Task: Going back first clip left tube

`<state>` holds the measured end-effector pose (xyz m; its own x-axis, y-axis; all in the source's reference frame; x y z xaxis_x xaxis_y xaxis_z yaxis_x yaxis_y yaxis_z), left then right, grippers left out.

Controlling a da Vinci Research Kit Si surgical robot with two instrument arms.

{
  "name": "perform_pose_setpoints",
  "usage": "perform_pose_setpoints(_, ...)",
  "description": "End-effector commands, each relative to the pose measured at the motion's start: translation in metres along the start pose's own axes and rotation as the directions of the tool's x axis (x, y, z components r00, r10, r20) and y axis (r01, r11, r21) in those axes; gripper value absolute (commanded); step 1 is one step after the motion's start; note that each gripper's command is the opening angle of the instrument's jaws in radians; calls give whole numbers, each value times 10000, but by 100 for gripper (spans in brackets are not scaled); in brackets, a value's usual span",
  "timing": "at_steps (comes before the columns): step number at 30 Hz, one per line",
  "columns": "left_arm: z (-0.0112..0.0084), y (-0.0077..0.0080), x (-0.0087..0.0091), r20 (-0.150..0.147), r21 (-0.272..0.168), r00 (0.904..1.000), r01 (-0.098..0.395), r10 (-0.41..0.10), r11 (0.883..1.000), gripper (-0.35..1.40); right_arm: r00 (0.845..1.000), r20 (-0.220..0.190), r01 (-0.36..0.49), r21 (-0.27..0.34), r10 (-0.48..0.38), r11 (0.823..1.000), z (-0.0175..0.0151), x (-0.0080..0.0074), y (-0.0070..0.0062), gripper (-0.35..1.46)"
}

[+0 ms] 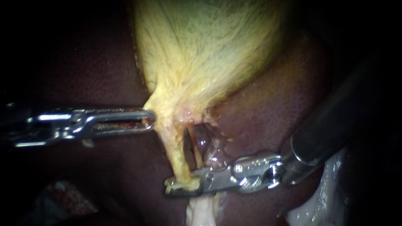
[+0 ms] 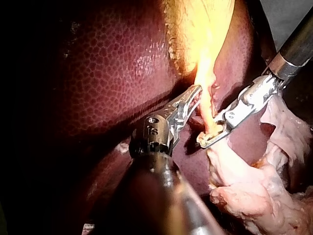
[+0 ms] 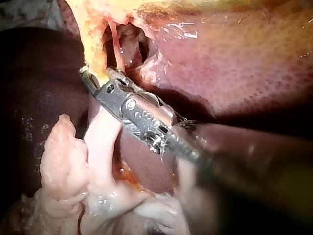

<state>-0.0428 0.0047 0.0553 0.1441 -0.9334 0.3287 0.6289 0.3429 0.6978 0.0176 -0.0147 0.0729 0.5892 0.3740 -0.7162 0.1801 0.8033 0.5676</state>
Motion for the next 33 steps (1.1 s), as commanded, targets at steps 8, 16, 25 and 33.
perform_pose_setpoints(8, 0, 0, 0, -2, 2, 10000, -1, 1, 10000, -28, 10000, 5, -4, 18, 4, 10000, -1, 1, 0, -35)
perform_pose_setpoints(16, -2, 1, 1, -7, 10, 10000, -5, 5, 10000, -28, 9880, -1064, 1012, -1009, -1119, 9897, -11, 22, 9, 60)
perform_pose_setpoints(25, -3, 1, 1, -10, 16, 10000, -9, 9, 10000, -28, 9747, -1127, 1747, -1560, -1932, 9722, -28, 23, 11, 60)
perform_pose_setpoints(33, -4, 1, 1, -10, 16, 10000, -8, 8, 10000, -28, 9686, -1081, 2059, -1546, -2237, 9663, -39, 16, 9, 60)
